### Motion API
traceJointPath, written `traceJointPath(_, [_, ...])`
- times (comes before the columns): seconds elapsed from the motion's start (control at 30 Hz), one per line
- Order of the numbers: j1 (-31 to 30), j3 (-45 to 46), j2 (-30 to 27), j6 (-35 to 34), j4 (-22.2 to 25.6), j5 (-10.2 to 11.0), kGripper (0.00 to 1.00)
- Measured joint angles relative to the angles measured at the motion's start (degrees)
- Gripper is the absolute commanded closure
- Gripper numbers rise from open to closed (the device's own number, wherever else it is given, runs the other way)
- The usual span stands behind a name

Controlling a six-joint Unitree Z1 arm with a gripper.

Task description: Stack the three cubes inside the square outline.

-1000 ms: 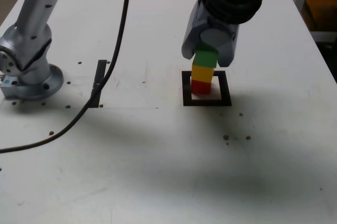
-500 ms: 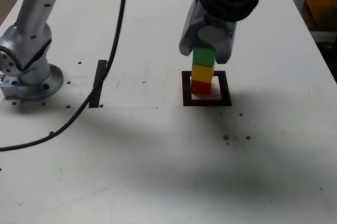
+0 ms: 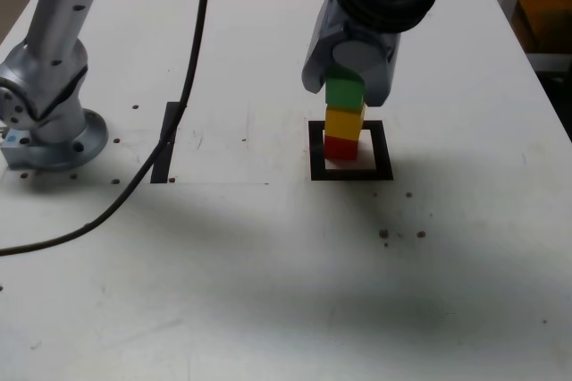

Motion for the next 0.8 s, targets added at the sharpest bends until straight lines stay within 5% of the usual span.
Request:
traceJointPath(0.37, [0.0,0.2,0.0,0.0,0.0,-0.5,0.07])
traceJointPath(0.8, [0.0,1.6,-1.5,-1.2,0.0,-0.5,0.02])
